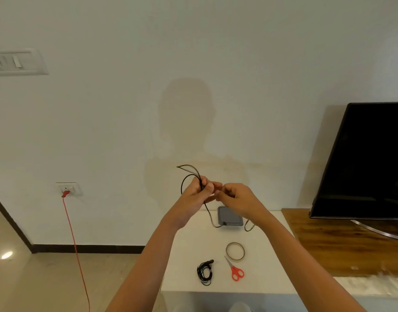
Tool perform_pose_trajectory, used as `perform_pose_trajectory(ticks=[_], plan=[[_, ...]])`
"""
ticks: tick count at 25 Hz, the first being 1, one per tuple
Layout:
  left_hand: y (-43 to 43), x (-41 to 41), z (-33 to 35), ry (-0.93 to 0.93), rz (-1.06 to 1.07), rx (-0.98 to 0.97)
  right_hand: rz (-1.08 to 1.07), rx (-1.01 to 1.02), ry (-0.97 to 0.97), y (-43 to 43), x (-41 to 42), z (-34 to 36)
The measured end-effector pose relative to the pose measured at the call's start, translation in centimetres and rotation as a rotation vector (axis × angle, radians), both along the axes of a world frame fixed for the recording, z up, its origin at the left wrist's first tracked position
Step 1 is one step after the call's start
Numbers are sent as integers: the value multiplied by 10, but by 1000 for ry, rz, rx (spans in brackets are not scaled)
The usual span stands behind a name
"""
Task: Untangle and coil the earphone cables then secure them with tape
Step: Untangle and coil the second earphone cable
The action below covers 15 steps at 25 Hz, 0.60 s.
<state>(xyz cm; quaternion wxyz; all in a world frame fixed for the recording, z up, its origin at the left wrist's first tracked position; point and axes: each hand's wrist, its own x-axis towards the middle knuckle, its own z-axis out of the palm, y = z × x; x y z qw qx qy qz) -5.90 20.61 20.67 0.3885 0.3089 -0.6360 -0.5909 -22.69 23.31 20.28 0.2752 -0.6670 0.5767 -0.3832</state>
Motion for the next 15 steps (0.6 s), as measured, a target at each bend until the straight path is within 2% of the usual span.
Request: perform_pose_trajectory(ticks=[3, 6, 10, 15], plan=[[3, -3, -6, -274, 75, -248, 36, 105, -45, 4, 0, 13], [2, 7, -7, -328, 171, -295, 43, 164, -161, 9, -7, 21], [-2, 27, 5, -174, 316, -161, 109, 224, -294, 11, -20, 13], [-9, 48, 19, 262, 410, 102, 171, 248, -424, 22, -23, -8]])
